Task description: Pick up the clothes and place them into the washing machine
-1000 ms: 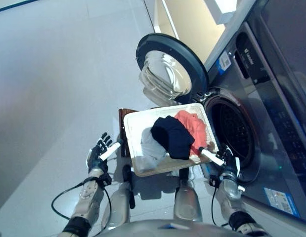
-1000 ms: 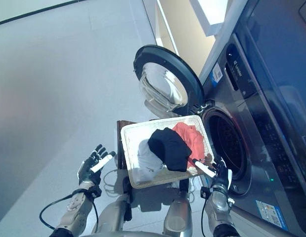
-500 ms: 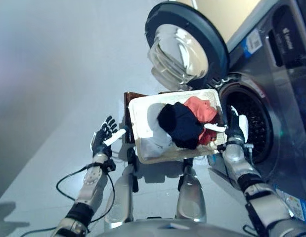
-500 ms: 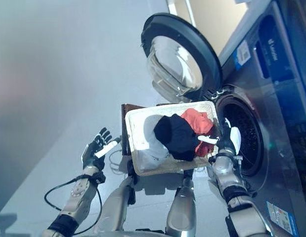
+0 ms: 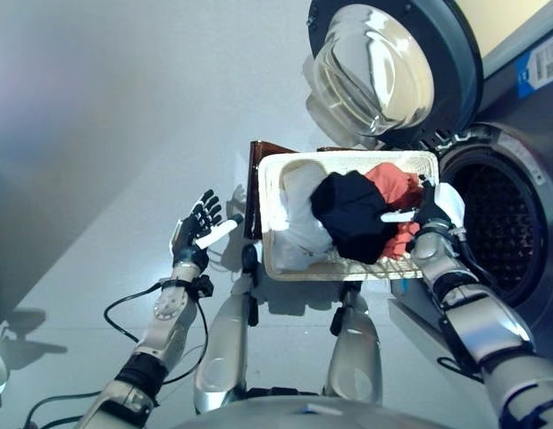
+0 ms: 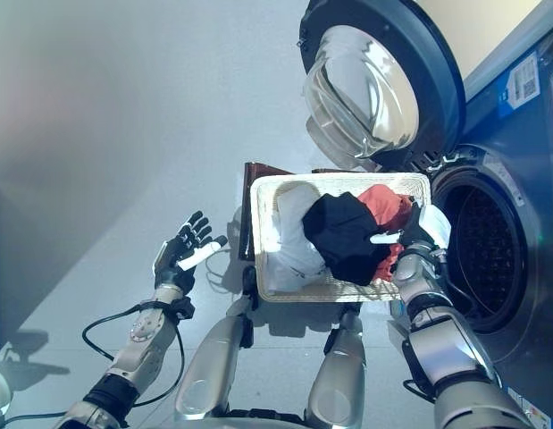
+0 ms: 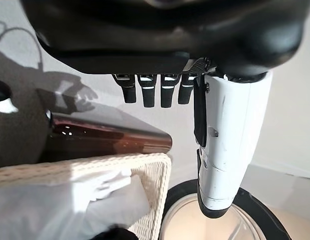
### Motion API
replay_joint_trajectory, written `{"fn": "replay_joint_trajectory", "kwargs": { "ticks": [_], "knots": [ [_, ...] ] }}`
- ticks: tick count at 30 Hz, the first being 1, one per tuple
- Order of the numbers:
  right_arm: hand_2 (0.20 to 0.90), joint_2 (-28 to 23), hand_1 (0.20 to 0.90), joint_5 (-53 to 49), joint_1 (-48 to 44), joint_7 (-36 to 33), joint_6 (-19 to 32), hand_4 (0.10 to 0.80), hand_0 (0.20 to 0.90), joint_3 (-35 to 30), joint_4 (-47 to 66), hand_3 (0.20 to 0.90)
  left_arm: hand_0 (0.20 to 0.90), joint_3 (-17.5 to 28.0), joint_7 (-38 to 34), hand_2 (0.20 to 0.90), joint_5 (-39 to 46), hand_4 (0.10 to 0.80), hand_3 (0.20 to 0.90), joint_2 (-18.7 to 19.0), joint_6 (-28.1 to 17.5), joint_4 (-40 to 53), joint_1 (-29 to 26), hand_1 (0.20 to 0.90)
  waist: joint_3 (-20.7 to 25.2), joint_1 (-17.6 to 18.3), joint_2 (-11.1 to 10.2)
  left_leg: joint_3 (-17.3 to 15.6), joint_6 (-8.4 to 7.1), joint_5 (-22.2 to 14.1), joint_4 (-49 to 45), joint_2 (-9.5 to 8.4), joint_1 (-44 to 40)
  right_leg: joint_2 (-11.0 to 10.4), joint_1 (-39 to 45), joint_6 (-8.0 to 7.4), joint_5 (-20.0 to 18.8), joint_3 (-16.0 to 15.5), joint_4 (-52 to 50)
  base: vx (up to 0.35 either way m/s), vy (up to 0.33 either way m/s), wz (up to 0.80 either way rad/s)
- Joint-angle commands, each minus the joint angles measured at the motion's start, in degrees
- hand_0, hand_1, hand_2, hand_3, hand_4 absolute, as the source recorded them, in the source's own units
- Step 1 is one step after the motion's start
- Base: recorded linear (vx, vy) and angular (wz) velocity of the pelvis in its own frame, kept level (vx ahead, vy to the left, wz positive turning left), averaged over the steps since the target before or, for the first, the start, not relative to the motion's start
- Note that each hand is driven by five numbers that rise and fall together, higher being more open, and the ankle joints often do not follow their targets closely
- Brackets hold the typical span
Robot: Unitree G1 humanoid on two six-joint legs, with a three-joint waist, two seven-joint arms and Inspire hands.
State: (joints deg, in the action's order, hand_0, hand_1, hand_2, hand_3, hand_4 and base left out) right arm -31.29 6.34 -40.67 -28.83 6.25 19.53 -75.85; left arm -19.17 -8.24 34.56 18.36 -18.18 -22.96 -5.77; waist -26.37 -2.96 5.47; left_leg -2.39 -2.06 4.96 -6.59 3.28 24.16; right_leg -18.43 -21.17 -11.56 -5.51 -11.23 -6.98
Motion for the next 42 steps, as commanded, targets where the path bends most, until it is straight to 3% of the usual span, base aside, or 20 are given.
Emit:
{"fn": "replay_joint_trajectory", "kwargs": {
  "ticks": [1, 18, 29, 42],
  "knots": [
    [0.9, -7.5, 0.9, -0.6, -1.5, -2.6, 0.1, 0.8, 0.9, -1.5, -0.2, 0.9, 0.9, -0.1, 1.3, 0.9, 0.0, 0.8, 0.9, 2.1, -4.3, 6.0, 2.7, 0.9, 3.8, -0.4, 0.7, 1.8, -6.54, -2.0, -6.5, 4.48, 5.1, -5.2, -5.6, -1.48, -1.3, 3.7, -6.4, 0.0, 0.0, 0.0],
    [0.9, -12.4, 0.9, 0.6, -4.2, -1.3, 1.2, 0.8, 0.9, 0.9, 0.2, 0.9, 0.9, -2.3, 3.0, 0.9, -0.1, 0.8, 0.9, 2.8, -4.8, 9.8, 2.8, 0.9, 3.6, -0.6, 3.9, 1.4, -5.52, -2.1, -6.7, 3.6, 8.0, -6.1, -11.7, -1.97, -1.4, 5.2, -8.8, -0.001, 0.002, -0.04],
    [0.9, -12.6, 0.9, 2.9, -7.2, -2.1, 0.9, 0.8, 0.9, 3.9, 0.1, 0.9, 0.9, -2.7, 2.4, 0.9, -0.4, 0.8, 0.9, 3.2, -5.0, 10.1, 2.5, 0.9, 4.0, -2.0, 3.5, 2.5, -6.02, -0.9, -4.3, 3.32, 7.5, -6.0, -10.7, -2.01, -1.2, 3.9, -8.4, 0.028, -0.017, 0.02],
    [0.9, -13.1, 0.9, 2.6, -8.4, -2.1, -0.1, 0.8, 0.9, 3.2, -3.6, 0.9, 0.9, -2.4, 2.4, 0.9, -0.4, 0.8, 0.9, 4.9, -5.1, 13.8, 3.9, 0.9, 3.9, -4.6, 4.7, 5.1, -6.25, -1.0, -7.9, 2.44, 13.6, -5.8, -16.8, -0.63, 3.4, 4.9, -16.9, 0.0, -0.015, 0.16]
  ]
}}
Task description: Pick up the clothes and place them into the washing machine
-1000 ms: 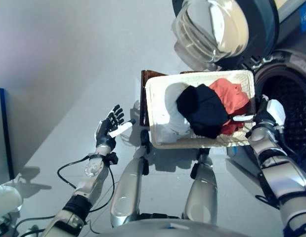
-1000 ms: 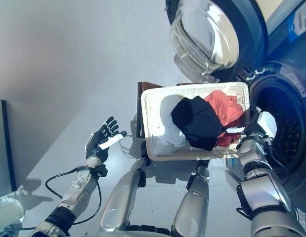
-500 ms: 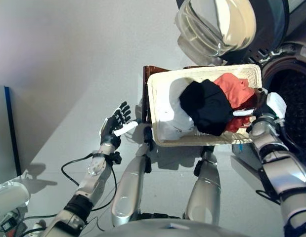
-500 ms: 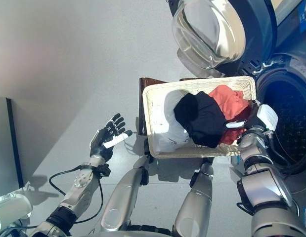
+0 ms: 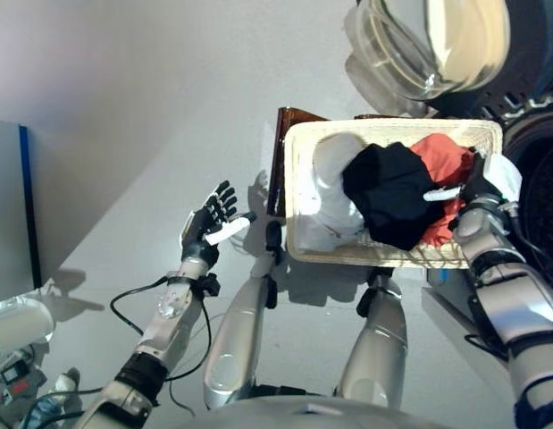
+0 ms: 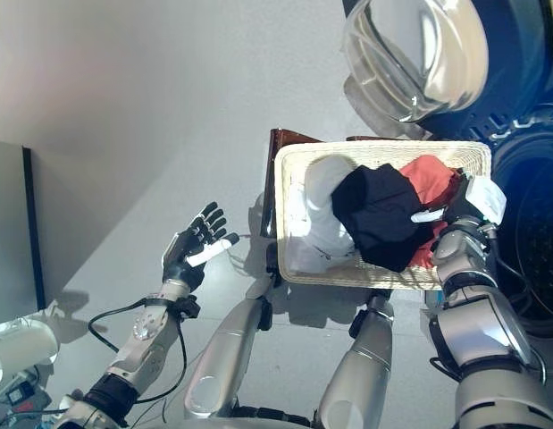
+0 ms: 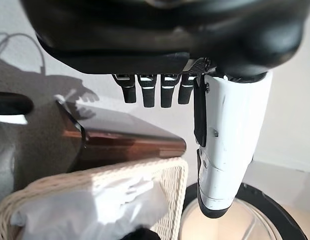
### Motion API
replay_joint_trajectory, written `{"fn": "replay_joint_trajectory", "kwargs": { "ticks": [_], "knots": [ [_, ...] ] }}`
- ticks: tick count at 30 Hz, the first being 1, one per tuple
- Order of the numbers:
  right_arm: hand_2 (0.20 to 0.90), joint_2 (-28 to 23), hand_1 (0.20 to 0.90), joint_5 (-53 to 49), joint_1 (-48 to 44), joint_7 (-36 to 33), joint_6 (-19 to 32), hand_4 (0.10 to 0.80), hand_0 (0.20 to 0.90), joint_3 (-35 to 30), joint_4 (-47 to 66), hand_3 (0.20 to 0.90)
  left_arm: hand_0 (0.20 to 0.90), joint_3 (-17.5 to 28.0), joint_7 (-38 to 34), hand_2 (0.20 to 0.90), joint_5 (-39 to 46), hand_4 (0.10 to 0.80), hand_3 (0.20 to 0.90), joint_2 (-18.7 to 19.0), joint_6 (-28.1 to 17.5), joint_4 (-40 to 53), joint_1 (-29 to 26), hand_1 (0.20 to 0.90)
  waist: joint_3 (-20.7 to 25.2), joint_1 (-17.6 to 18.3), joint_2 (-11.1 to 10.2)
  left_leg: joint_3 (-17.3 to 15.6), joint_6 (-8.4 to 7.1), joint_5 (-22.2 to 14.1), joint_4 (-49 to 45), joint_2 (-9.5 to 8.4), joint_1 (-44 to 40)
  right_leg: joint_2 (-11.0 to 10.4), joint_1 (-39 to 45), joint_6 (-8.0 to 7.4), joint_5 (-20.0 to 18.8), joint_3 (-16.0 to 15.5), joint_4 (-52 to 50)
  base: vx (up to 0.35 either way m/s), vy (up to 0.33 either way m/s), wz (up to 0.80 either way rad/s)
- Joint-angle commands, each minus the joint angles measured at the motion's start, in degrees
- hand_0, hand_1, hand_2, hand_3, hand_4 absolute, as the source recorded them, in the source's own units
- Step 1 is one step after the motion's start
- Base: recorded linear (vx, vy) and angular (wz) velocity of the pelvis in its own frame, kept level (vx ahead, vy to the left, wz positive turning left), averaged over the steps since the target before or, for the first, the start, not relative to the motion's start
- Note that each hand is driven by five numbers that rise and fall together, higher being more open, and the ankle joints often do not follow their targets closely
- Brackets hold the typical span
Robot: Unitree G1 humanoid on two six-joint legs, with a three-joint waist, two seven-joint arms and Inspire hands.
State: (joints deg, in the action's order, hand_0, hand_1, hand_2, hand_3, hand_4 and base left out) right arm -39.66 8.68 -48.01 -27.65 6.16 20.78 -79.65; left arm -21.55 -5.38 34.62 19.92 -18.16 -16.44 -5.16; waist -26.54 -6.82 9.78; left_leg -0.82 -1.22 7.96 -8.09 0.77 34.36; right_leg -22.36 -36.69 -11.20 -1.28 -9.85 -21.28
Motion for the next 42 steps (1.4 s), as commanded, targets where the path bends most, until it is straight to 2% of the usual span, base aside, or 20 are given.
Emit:
{"fn": "replay_joint_trajectory", "kwargs": {
  "ticks": [1, 6, 7, 9, 17, 18, 22, 23, 24, 25, 26, 27, 28, 29, 42],
  "knots": [
    [0.9, -4.9, 0.9, 0.1, -1.0, -3.3, 0.0, 0.8, 0.9, 1.8, 0.3, 0.9, 0.9, 0.2, -0.4, 0.9, -0.6, 0.8, 0.9, 3.7, -5.0, 7.7, 3.8, 0.9, 4.2, -0.9, 0.5, 3.7, -7.05, -4.3, -7.3, 4.83, 4.2, -1.8, -2.0, -0.85, -0.3, 3.8, -3.6, -0.016, -0.009, 0.19],
    [0.9, -6.3, 0.9, -0.7, -1.4, -2.7, 0.3, 0.8, 0.9, 1.3, 0.4, 0.9, 0.9, 1.2, -0.3, 0.9, -0.1, 0.8, 0.9, 4.8, -5.0, 9.5, 5.2, 0.9, 4.2, -0.9, 0.7, 4.3, -6.92, -6.6, -13.1, 4.47, 8.5, -1.8, -6.8, -0.15, 2.3, 6.1, -9.8, -0.008, -0.006, 0.13],
    [0.9, -6.8, 0.9, -0.8, -0.6, -2.5, 0.4, 0.8, 0.9, 0.7, 0.4, 0.9, 0.9, 1.4, -0.2, 0.9, 0.1, 0.8, 0.9, 4.9, -4.9, 9.7, 5.6, 0.9, 4.2, -0.7, 0.7, 4.4, -7.25, -9.2, -15.7, 4.72, 9.1, -2.0, -7.5, -0.37, 5.0, 6.5, -13.0, 0.069, -0.037, 0.03],
    [0.9, -7.1, 0.9, -1.0, -0.1, -2.3, 0.4, 0.8, 0.9, 0.2, 0.4, 0.9, 0.9, 1.4, -0.1, 0.9, 0.1, 0.8, 0.9, 5.0, -4.9, 9.6, 6.0, 0.9, 4.4, -0.4, 0.7, 4.3, -7.34, -9.7, -16.8, 4.89, 9.9, -2.0, -8.4, -0.3, 5.7, 6.9, -14.2, 0.044, -0.026, 0.05],
    [0.9, -8.0, 0.9, -7.0, 0.7, 0.4, 0.8, 0.8, 0.9, -4.0, -1.6, 0.9, 0.9, 1.6, 1.0, 0.9, 0.8, 0.8, 0.9, 5.7, -4.7, 8.8, 7.2, 0.9, 4.9, -0.4, 1.2, 3.9, -7.21, -10.5, -17.2, 4.81, 10.2, -2.0, -9.9, -0.36, 6.4, 8.1, -15.3, -0.005, 0.007, 0.0],
    [0.9, -8.0, 0.9, -7.9, 0.7, 0.9, 0.8, 0.8, 0.9, -4.6, -1.8, 0.9, 0.9, 1.6, 1.2, 0.9, 0.9, 0.8, 0.9, 5.7, -4.6, 8.6, 7.2, 0.9, 4.8, -0.4, 1.4, 3.8, -6.89, -8.5, -16.5, 4.7, 10.8, -1.9, -10.4, 0.01, 4.4, 8.1, -14.2, -0.084, 0.033, 0.0],
    [0.9, -7.7, 0.9, -8.4, 1.3, 1.2, 1.0, 0.8, 0.9, -5.0, -1.5, 0.9, 0.9, 1.7, 1.9, 0.9, 0.8, 0.8, 0.9, 5.6, -4.5, 8.1, 7.4, 0.9, 5.0, -0.1, 1.6, 3.6, -6.77, -8.5, -16.4, 4.83, 10.4, -1.7, -10.5, -0.14, 4.4, 8.4, -14.2, 0.005, -0.009, -0.04],
    [0.9, -7.7, 0.9, -8.4, 1.4, 1.2, 1.0, 0.8, 0.9, -5.0, -1.5, 0.9, 0.9, 1.7, 1.9, 0.9, 0.8, 0.8, 0.9, 5.6, -4.5, 8.1, 7.5, 0.9, 5.1, -0.1, 1.5, 3.6, -7.04, -10.4, -16.9, 4.93, 9.8, -1.8, -10.0, -0.53, 6.3, 8.6, -15.1, 0.095, -0.024, -0.03],
    [0.9, -7.6, 0.9, -8.5, 1.5, 1.3, 1.2, 0.8, 0.9, -5.2, -1.2, 0.9, 0.9, 1.7, 2.1, 0.9, 0.9, 0.8, 0.9, 5.6, -4.5, 8.0, 7.5, 0.9, 5.2, 0.0, 1.5, 3.6, -7.05, -10.4, -17.0, 4.92, 9.7, -1.8, -10.2, -0.55, 6.4, 8.7, -15.3, 0.004, -0.005, -0.04],
    [0.9, -7.4, 0.9, -9.1, 1.5, 1.3, 1.4, 0.8, 0.9, -5.5, -0.9, 0.9, 0.9, 1.8, 2.2, 0.9, 0.9, 0.8, 0.9, 5.7, -4.5, 8.2, 7.3, 0.9, 5.2, 0.1, 1.5, 3.6, -6.79, -8.6, -16.5, 4.78, 10.4, -1.6, -10.6, -0.14, 4.5, 8.6, -14.4, 0.005, -0.016, -0.05],
    [0.818, -7.0, 0.818, -10.4, 1.8, 1.8, 1.7, 0.741, 0.818, -5.9, -0.6, 0.818, 0.9, 1.8, 2.2, 0.9, 1.0, 0.8, 0.9, 5.5, -4.4, 7.8, 7.4, 0.9, 5.5, 0.3, 1.3, 3.6, -7.08, -10.6, -17.3, 4.88, 9.7, -1.7, -10.0, -0.46, 6.6, 8.8, -15.4, -0.093, 0.001, -0.05],
    [0.697, -6.8, 0.697, -10.9, 1.7, 2.2, 1.8, 0.655, 0.697, -6.0, -0.5, 0.697, 0.9, 1.9, 2.3, 0.9, 1.1, 0.8, 0.9, 5.6, -4.3, 7.8, 7.4, 0.9, 5.5, 0.3, 1.3, 3.6, -6.84, -8.7, -16.7, 4.77, 10.3, -1.6, -10.5, -0.09, 4.7, 8.6, -14.3, -0.003, -0.021, -0.04],
    [0.491, -6.7, 0.491, -10.9, 1.7, 2.5, 1.9, 0.508, 0.491, -5.8, -0.4, 0.491, 0.9, 1.9, 2.4, 0.9, 1.2, 0.8, 0.9, 5.6, -4.3, 7.9, 7.5, 0.9, 5.5, 0.2, 1.3, 3.6, -6.85, -8.7, -16.6, 4.79, 10.3, -1.6, -10.4, -0.09, 4.6, 8.5, -14.2, -0.102, 0.014, -0.02],
    [0.2, -6.6, 0.2, -10.9, 1.7, 2.8, 2.0, 0.3, 0.2, -5.6, -0.4, 0.2, 0.9, 1.9, 2.6, 0.9, 1.3, 0.8, 0.9, 5.7, -4.4, 8.1, 7.6, 0.9, 5.6, 0.2, 1.3, 3.5, -6.86, -8.6, -16.5, 4.81, 10.3, -1.6, -10.4, -0.11, 4.5, 8.4, -14.0, 0.0, 0.0, 0.0],
    [0.2, -5.3, 0.2, -12.0, 2.0, 3.9, 2.3, 0.3, 0.2, -6.3, -0.9, 0.2, 0.9, 2.3, 3.4, 0.9, 1.4, 0.8, 0.9, 5.4, -4.2, 6.8, 7.5, 0.9, 5.7, -0.2, 1.4, 3.0, -6.84, -7.7, -15.0, 4.84, 9.3, -1.5, -9.0, -0.39, 3.6, 7.8, -12.1, -0.002, -0.001, 0.0]
  ]
}}
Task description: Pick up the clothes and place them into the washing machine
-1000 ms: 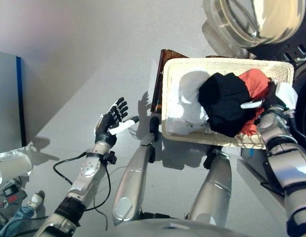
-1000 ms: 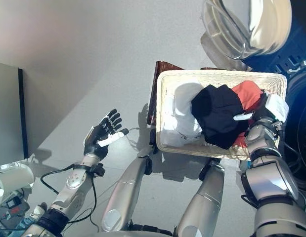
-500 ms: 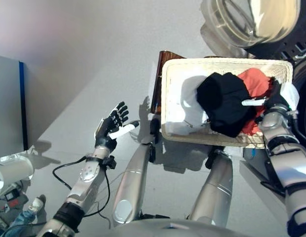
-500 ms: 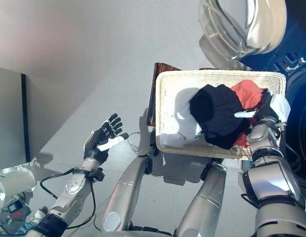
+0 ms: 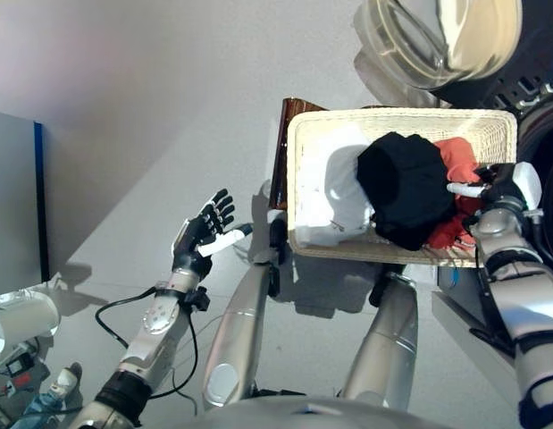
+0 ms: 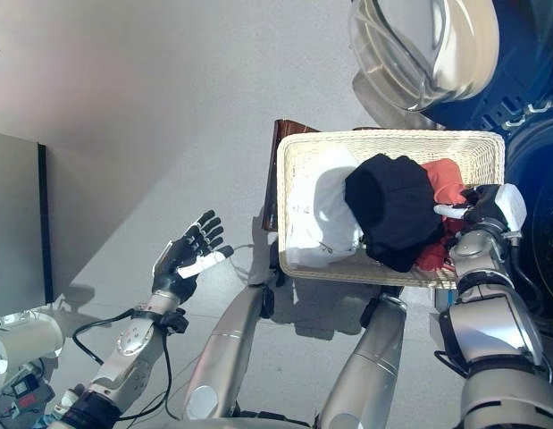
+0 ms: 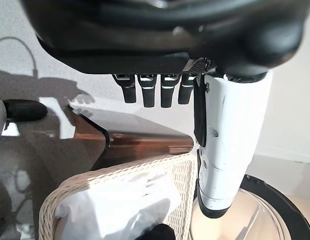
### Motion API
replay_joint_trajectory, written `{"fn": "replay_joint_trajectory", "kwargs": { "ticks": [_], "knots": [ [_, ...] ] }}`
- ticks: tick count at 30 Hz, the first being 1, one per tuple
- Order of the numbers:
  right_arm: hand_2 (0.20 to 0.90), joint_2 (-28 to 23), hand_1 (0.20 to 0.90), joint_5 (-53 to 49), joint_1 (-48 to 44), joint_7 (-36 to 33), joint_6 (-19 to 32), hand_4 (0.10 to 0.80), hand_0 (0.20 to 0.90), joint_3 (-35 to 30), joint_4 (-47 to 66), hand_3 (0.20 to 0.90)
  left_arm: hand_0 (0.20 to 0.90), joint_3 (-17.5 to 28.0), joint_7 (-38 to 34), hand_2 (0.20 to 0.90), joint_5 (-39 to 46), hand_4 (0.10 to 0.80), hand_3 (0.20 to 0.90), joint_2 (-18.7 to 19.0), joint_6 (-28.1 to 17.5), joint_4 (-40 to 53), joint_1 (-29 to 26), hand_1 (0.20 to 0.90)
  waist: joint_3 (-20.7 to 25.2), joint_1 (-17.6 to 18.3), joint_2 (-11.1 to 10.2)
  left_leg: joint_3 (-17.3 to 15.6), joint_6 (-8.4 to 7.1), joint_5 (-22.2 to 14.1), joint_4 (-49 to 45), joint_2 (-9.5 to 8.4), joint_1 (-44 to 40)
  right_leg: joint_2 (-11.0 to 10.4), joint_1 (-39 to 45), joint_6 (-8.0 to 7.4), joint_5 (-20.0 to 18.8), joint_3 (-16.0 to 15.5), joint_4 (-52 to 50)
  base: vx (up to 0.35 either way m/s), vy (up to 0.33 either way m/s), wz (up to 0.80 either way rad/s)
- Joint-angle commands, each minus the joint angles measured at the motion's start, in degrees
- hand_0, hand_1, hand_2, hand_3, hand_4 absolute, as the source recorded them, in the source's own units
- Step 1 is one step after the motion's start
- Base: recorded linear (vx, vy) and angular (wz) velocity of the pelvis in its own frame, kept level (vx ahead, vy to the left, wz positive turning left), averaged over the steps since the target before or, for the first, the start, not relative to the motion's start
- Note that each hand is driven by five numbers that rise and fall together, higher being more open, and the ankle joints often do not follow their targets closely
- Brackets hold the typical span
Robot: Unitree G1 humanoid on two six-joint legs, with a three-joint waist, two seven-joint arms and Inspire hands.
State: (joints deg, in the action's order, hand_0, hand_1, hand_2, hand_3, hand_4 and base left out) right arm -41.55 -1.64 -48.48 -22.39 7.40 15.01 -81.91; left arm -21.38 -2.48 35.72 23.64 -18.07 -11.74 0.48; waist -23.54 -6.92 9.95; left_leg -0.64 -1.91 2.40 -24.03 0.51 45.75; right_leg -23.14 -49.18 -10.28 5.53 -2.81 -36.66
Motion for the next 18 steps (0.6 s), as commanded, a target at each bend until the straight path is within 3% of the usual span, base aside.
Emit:
{"fn": "replay_joint_trajectory", "kwargs": {
  "ticks": [1, 10, 18],
  "knots": [
    [0.2, -3.4, 0.2, -1.7, 2.4, -1.4, 1.0, 0.3, 0.2, -0.5, 1.4, 0.2, 0.9, 2.2, 0.6, 0.9, 0.4, 0.8, 0.9, 1.7, -4.3, 2.0, 1.9, 0.9, 2.8, -0.1, 1.2, 2.7, -6.19, -2.0, 1.4, 5.14, -2.6, -0.7, 4.0, -1.38, -3.5, 0.6, 3.7, 0.0, 0.0, 0.0],
    [0.2, -2.0, 0.2, -2.2, 4.8, -2.4, 1.5, 0.3, 0.2, -1.7, 3.8, 0.2, 0.9, 2.5, 0.8, 0.9, 0.6, 0.8, 0.9, 1.1, -4.5, -0.2, 0.9, 0.9, 3.4, 0.4, 0.3, 2.4, -6.77, -0.5, 6.5, 5.2, -9.1, -0.4, 11.9, -1.95, -5.7, -1.6, 10.5, 0.025, -0.014, -0.04],
    [0.2, 1.7, 0.2, -4.2, 11.1, -3.0, 3.6, 0.3, 0.2, -3.7, 9.5, 0.2, 0.9, 3.6, 0.3, 0.9, -0.6, 0.8, 0.9, 0.0, -4.1, -3.1, 0.7, 0.9, 4.6, 2.0, -3.0, 2.6, -7.25, 1.0, 12.5, 5.82, -17.7, 0.3, 23.0, -2.56, -8.9, -4.4, 19.8, 0.07, -0.033, -0.03]
  ]
}}
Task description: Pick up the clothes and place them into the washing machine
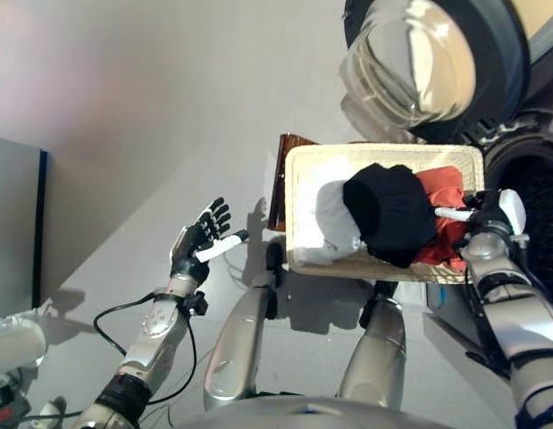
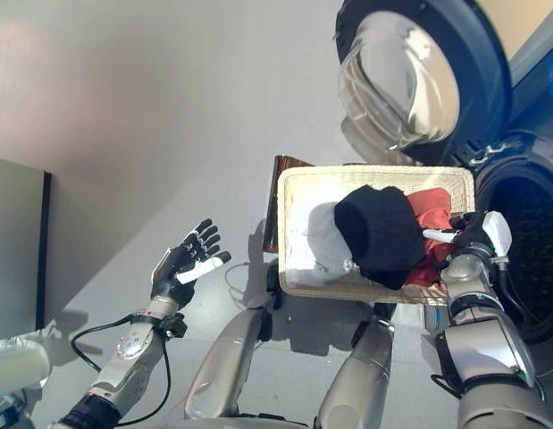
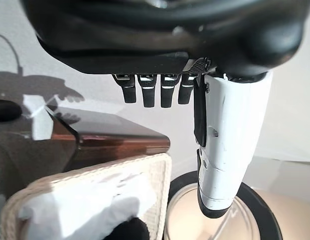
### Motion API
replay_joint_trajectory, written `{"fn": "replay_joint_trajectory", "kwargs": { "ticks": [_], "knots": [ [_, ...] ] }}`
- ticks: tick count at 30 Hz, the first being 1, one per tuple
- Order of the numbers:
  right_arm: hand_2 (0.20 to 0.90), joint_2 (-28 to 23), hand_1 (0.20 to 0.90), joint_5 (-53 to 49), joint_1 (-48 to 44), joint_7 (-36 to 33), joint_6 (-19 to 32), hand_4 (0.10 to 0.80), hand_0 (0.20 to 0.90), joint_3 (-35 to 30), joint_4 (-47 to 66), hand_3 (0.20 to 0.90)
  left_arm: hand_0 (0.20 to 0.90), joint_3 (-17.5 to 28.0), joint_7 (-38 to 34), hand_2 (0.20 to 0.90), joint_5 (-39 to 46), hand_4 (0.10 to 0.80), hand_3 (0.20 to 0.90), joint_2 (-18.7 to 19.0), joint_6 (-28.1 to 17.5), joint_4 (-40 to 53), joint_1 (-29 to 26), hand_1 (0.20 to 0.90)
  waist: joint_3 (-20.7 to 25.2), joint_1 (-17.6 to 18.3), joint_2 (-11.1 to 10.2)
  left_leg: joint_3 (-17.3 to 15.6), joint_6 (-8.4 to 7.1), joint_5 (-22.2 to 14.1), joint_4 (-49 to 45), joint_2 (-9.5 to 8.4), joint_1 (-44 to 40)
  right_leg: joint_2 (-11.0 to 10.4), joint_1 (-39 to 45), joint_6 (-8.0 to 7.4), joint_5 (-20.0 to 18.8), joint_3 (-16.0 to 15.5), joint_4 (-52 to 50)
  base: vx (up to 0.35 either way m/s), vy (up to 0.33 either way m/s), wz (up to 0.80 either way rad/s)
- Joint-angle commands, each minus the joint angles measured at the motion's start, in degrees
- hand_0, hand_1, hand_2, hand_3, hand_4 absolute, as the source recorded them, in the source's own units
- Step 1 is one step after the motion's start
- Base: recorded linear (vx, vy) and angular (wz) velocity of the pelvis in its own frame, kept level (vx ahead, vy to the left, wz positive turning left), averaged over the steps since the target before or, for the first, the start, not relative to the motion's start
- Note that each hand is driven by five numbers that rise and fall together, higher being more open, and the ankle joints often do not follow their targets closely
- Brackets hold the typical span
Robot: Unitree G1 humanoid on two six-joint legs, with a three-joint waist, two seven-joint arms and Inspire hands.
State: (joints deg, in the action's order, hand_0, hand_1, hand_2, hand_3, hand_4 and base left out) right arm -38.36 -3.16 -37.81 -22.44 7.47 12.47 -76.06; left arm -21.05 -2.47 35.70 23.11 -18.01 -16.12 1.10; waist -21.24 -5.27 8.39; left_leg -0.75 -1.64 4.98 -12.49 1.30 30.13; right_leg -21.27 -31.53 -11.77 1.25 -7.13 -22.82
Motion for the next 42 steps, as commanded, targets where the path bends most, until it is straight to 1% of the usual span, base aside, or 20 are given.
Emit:
{"fn": "replay_joint_trajectory", "kwargs": {
  "ticks": [1, 3, 4, 8, 9, 11, 16, 19, 22, 29, 30, 34, 37, 39, 42],
  "knots": [
    [0.2, -1.0, 0.2, -2.9, 1.2, -2.9, 3.7, 0.3, 0.2, -1.5, 4.2, 0.2, 0.9, 3.6, 0.3, 0.9, -0.6, 0.8, 0.9, 0.4, -4.2, 1.1, 0.0, 0.9, 2.6, 0.6, -1.8, 2.6, -7.56, -1.3, 1.8, 5.15, -2.7, -1.5, 6.4, -1.1, -5.2, -0.4, 7.3, 0.066, -0.016, -0.08],
    [0.2, -0.5, 0.2, -3.2, 1.8, -2.9, 4.0, 0.3, 0.2, -1.7, 4.8, 0.2, 0.9, 3.7, 0.2, 0.9, -0.7, 0.8, 0.9, 0.4, -4.1, 1.1, 0.1, 0.9, 2.7, 0.7, -2.2, 2.7, -7.53, -1.2, 2.2, 5.21, -3.3, -1.4, 7.1, -1.09, -5.5, -0.6, 7.9, 0.054, -0.018, -0.06],
    [0.2, 0.7, 0.2, -3.7, 3.7, -2.9, 4.5, 0.3, 0.2, -2.2, 6.0, 0.2, 0.9, 4.3, 0.1, 0.9, -1.3, 0.8, 0.9, 0.3, -4.1, 0.9, 0.2, 0.9, 3.1, 1.1, -3.1, 2.5, -7.6, -1.3, 2.8, 5.61, -4.8, -1.2, 9.0, -1.25, -5.6, -1.0, 9.5, 0.066, -0.025, -0.03],
    [0.2, 2.5, 0.2, -2.3, 7.3, -3.4, 5.3, 0.3, 0.2, -2.0, 10.2, 0.2, 0.9, 5.6, -0.2, 0.9, -1.7, 0.8, 0.9, 0.1, -4.1, 0.6, 0.7, 0.9, 3.9, 1.9, -4.7, 2.3, -7.63, -1.1, 3.6, 6.3, -7.2, -0.7, 12.4, -1.24, -6.5, -1.5, 11.8, 0.083, -0.029, -0.07],
    [0.2, 2.7, 0.2, -1.5, 8.3, -3.7, 5.5, 0.3, 0.2, -1.8, 11.9, 0.2, 0.9, 6.0, -0.3, 0.9, -2.0, 0.8, 0.9, 0.0, -4.2, 0.6, 0.9, 0.9, 4.1, 2.0, -5.1, 2.3, -7.62, -1.2, 3.8, 6.49, -7.9, -0.5, 13.2, -1.23, -6.5, -1.5, 12.2, 0.079, -0.02, -0.12],
    [0.2, 3.2, 0.2, -0.3, 11.5, -4.0, 6.3, 0.3, 0.2, -2.2, 18.9, 0.2, 0.9, 7.4, -0.9, 0.9, -2.5, 0.8, 0.9, -0.4, -4.3, 0.6, 1.5, 0.9, 4.6, 2.6, -6.0, 2.1, -7.63, -1.3, 4.1, 7.1, -9.4, -0.1, 14.7, -1.22, -6.5, -1.8, 13.0, 0.088, -0.019, -0.08],
    [0.2, 5.3, 0.2, 1.4, 17.8, -3.8, 7.5, 0.3, 0.2, -4.4, 27.6, 0.2, 0.9, 9.2, -1.8, 0.9, -4.5, 0.8, 0.9, -1.7, -4.3, -1.9, 1.9, 0.9, 6.0, 3.5, -7.9, 1.8, -7.88, -1.5, 5.6, 8.34, -13.3, 0.5, 18.8, -1.3, -6.3, -2.7, 15.2, 0.079, -0.026, -0.1],
    [0.2, 5.8, 0.2, 2.3, 19.6, -3.8, 7.5, 0.3, 0.2, -5.1, 30.5, 0.2, 0.9, 9.8, -2.2, 0.9, -5.9, 0.8, 0.9, -1.9, -4.3, -3.2, 1.8, 0.9, 6.5, 3.8, -8.4, 1.7, -8.0, -1.6, 6.2, 8.75, -14.7, 0.9, 20.2, -1.34, -6.2, -3.0, 15.9, 0.068, -0.012, -0.01],
    [0.2, 6.9, 0.2, 4.3, 23.1, -3.3, 8.1, 0.3, 0.2, -5.6, 36.7, 0.2, 0.9, 11.0, -2.7, 0.9, -7.3, 0.8, 0.9, -2.4, -4.4, -5.3, 1.6, 0.9, 7.8, 4.4, -9.4, 1.2, -7.94, -1.7, 7.5, 9.47, -17.3, 1.5, 22.1, -1.35, -6.1, -3.0, 16.7, 0.069, -0.009, -0.08],
    [0.2, 8.4, 0.2, 4.3, 26.1, -2.8, 9.0, 0.3, 0.2, -7.6, 41.4, 0.2, 0.9, 11.6, -2.8, 0.9, -8.8, 0.8, 0.9, -3.2, -4.6, -7.4, 1.6, 0.9, 9.7, 5.1, -10.3, -0.2, -7.81, -1.5, 10.0, 10.05, -21.0, 2.2, 24.5, -1.62, -6.5, -2.9, 18.5, 0.048, 0.009, -0.09],
    [0.2, 9.5, 0.2, 2.8, 27.0, -2.6, 9.9, 0.3, 0.2, -8.5, 42.8, 0.2, 0.9, 11.8, -3.0, 0.9, -8.8, 0.8, 0.9, -3.7, -4.5, -7.7, 1.7, 0.9, 10.4, 5.3, -10.7, -0.8, -7.68, -1.5, 10.6, 10.1, -22.2, 2.5, 25.3, -1.73, -6.9, -2.9, 19.3, 0.063, 0.011, -0.02],
    [0.2, 12.1, 0.2, 0.7, 29.3, -1.1, 11.1, 0.3, 0.2, -8.7, 45.9, 0.2, 0.9, 12.2, -3.2, 0.9, -9.2, 0.8, 0.9, -4.5, -4.4, -8.1, 2.1, 0.9, 11.6, 5.5, -11.5, -1.6, -7.58, -1.7, 11.3, 10.24, -23.9, 2.7, 26.4, -1.91, -7.2, -2.8, 20.0, 0.058, 0.003, -0.12],
    [0.2, 15.0, 0.2, -3.6, 30.4, 0.0, 12.1, 0.3, 0.2, -9.2, 45.8, 0.2, 0.9, 12.4, -3.4, 0.9, -9.3, 0.8, 0.9, -4.8, -4.3, -8.1, 2.3, 0.9, 12.1, 5.6, -11.8, -1.7, -7.45, -1.9, 11.5, 10.22, -24.3, 2.8, 26.9, -1.91, -7.1, -2.7, 20.2, 0.039, 0.008, -0.08],
    [0.2, 16.8, 0.2, -6.6, 30.2, 0.4, 12.5, 0.3, 0.2, -9.2, 43.4, 0.2, 0.9, 12.3, -3.5, 0.9, -9.4, 0.8, 0.9, -4.9, -4.2, -8.1, 2.4, 0.9, 12.2, 5.5, -11.9, -1.8, -7.36, -2.0, 11.6, 10.09, -24.4, 2.8, 27.0, -1.9, -7.2, -2.8, 20.4, 0.012, 0.004, -0.02],
    [0.2, 20.4, 0.2, -16.4, 28.8, 2.1, 13.6, 0.3, 0.2, -10.2, 38.4, 0.2, 0.9, 12.3, -3.7, 0.9, -8.6, 0.8, 0.9, -5.3, -4.1, -8.0, 2.5, 0.9, 11.8, 5.2, -11.5, -1.7, -7.26, -2.2, 11.1, 9.91, -23.7, 2.6, 26.6, -1.84, -7.3, -2.8, 20.3, 0.0, 0.0, 0.0]
  ]
}}
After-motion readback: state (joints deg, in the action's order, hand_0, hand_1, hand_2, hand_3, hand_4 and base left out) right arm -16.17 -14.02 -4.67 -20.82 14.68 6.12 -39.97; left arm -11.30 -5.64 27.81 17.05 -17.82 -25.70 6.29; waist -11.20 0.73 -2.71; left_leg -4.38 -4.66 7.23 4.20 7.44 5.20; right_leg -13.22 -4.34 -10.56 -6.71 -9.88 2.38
